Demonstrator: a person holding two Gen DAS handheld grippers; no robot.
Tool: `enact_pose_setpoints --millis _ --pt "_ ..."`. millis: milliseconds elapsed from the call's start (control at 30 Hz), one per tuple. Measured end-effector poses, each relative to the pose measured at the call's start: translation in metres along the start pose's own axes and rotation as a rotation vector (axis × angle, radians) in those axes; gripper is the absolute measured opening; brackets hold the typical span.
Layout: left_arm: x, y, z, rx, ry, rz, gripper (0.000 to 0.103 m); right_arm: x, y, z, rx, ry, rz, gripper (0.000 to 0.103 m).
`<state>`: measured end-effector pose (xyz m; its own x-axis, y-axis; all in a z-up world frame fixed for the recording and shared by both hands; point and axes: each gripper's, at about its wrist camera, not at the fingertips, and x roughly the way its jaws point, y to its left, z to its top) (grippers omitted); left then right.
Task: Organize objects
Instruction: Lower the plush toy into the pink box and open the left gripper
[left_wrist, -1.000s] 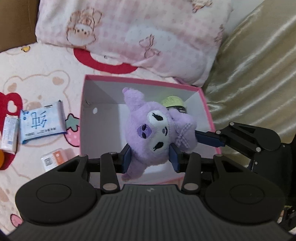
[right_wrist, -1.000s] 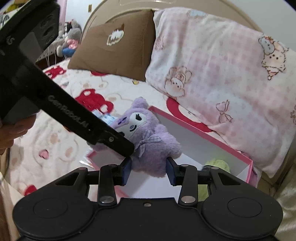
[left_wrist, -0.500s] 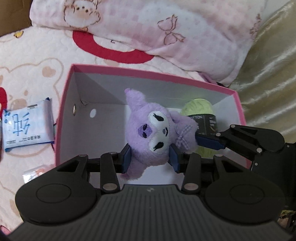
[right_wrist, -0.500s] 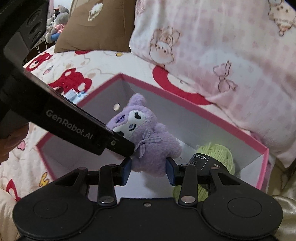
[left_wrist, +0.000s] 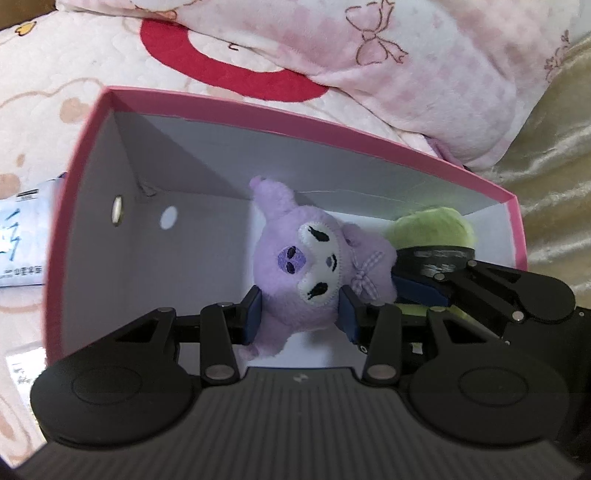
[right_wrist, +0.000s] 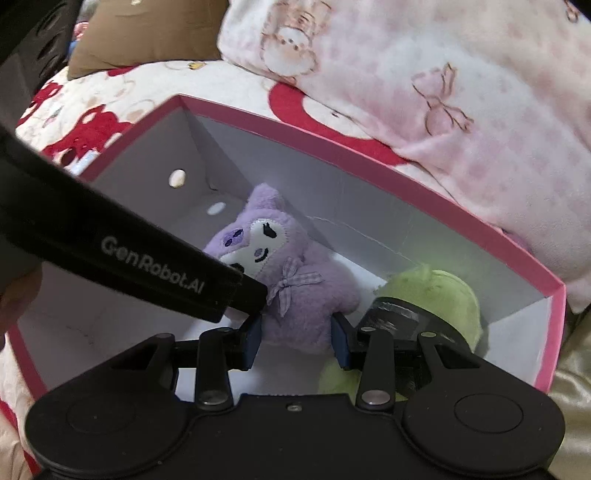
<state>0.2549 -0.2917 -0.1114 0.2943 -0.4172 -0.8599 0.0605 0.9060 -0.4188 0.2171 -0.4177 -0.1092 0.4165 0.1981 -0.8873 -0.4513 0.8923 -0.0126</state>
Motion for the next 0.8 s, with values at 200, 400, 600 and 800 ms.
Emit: enact_pose_setpoints --millis 200,400,600,800 --pt "0.015 -0.004 0.011 -0.039 0.039 0.022 0.042 0.007 -0.007 0.001 0.029 0.034 -0.035 0.044" --pt "0.026 0.002 0.012 -0.076 0.075 -0.018 0.042 0.001 -0.004 0.002 0.039 0.060 -0.071 0.043" --pt "0.034 -0.007 0.013 -0.035 0.086 -0.050 0.042 -0.032 0.009 -0.013 -0.013 0.008 -0.033 0.043" --pt "0.023 -0.020 0.012 0.077 0.100 -0.036 0.047 -0.039 0.004 -0.025 0.083 -0.009 -0.045 0.043"
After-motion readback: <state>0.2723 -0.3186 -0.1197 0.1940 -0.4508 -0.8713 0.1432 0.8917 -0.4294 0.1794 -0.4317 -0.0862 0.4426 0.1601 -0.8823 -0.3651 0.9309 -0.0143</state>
